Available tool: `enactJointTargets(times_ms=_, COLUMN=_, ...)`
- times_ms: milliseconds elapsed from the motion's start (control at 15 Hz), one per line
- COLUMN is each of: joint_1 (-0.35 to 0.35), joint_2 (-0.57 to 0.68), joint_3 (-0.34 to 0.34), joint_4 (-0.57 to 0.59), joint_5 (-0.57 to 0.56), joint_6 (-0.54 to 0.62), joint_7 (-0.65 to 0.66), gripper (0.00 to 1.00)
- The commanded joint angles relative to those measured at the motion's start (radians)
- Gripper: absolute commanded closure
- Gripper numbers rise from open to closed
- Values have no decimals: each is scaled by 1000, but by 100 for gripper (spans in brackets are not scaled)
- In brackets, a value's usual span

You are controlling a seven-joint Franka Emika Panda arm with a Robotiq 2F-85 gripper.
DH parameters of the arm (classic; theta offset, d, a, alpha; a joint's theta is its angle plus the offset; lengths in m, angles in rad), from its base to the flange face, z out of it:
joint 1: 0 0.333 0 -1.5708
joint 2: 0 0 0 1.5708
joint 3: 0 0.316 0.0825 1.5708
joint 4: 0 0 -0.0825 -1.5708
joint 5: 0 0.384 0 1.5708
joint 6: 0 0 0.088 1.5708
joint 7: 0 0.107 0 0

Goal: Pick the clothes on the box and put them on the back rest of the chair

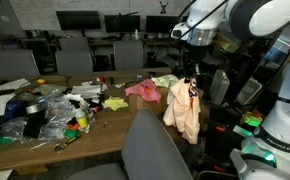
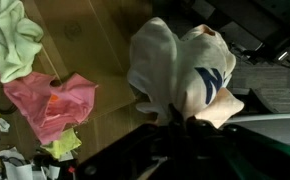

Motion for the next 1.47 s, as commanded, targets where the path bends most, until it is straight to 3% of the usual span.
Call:
enactJointTargets(times_ms=0, joint_1=-10, joint_2=7, joint_3=25, joint_4=0, joint_5=-51, joint_6=-4, joint_7=-1, gripper=99)
enactJointTargets(times_ms=533, joint_1=48, joint_2=110, joint_3=150, joint_4=86, joint_5=-132, joint_6=-26, joint_7=11, gripper=99)
enactJointTargets(times_ms=1000, joint_1=137, joint_2=206, joint_3=163, joint_4=205, joint_5=-40, joint_6=-2, joint_7=-37, gripper=99)
enactJointTargets(times_ms=1400, joint_1=172, joint_2=294, joint_3=170, joint_4=298, joint_5=61, joint_6=32, joint_7=-56, gripper=99)
